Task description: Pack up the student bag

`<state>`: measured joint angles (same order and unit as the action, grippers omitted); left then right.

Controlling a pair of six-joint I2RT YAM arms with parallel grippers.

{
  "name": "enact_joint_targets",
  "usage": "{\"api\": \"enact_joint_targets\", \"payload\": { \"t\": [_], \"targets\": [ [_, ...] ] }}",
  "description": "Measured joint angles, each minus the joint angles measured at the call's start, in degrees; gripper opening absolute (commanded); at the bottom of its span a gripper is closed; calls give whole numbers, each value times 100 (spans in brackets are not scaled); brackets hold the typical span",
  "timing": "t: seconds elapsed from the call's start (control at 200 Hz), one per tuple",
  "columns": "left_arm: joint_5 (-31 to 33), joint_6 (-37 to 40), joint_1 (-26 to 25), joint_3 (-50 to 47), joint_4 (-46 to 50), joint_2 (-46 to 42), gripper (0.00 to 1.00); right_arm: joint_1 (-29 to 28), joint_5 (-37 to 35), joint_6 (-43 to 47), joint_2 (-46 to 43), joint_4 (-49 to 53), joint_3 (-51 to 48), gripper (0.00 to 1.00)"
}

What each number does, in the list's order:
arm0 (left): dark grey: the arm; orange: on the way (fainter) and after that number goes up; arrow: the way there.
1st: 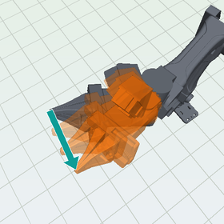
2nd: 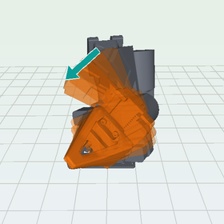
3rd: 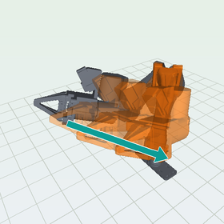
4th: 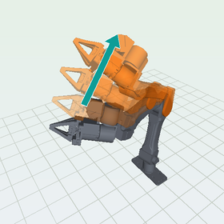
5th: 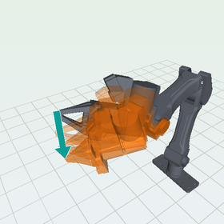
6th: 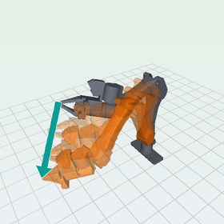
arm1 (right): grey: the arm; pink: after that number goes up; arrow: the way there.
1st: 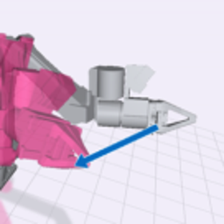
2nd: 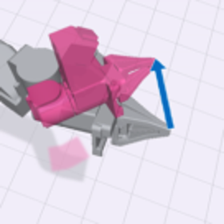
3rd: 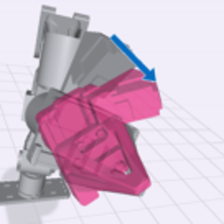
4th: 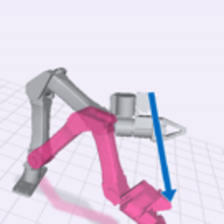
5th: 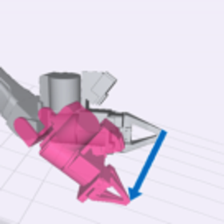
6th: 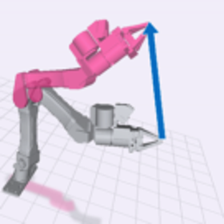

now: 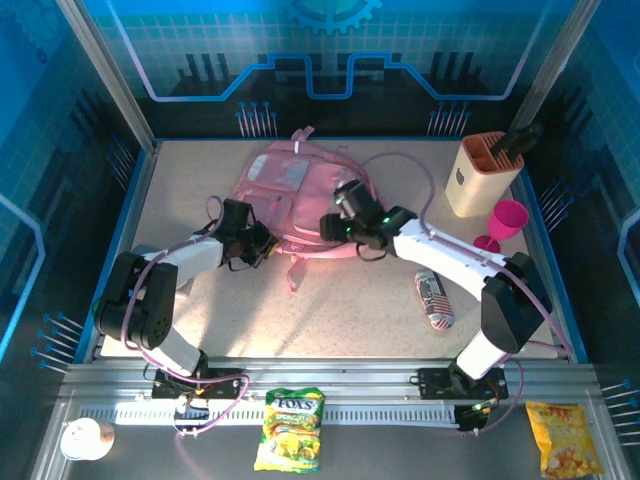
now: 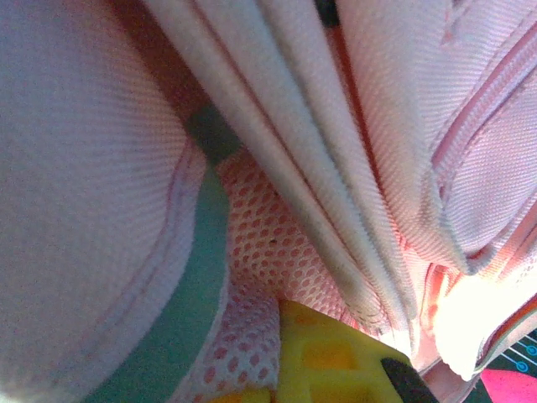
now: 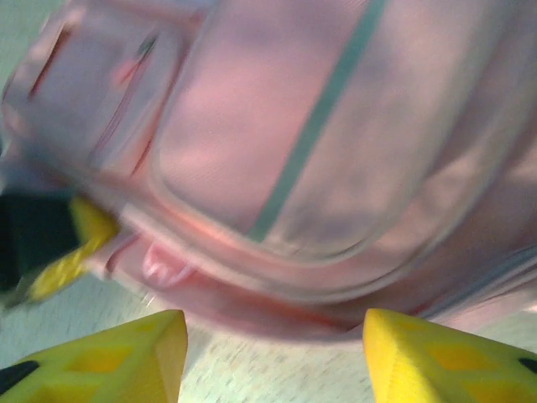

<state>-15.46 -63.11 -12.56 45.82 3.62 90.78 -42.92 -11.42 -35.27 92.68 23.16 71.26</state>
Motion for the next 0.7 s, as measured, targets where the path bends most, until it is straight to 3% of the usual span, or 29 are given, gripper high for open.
{"api": "enact_joint_targets", "payload": {
  "t": [0.22, 0.7],
  "targets": [
    [-118, 0, 0, 146, 76, 52, 0, -970, 57, -52, 518, -476, -74, 46],
    [-356, 2, -4, 516, 304, 304, 0, -1016, -120, -177, 2037, -866, 284, 35]
  ]
}}
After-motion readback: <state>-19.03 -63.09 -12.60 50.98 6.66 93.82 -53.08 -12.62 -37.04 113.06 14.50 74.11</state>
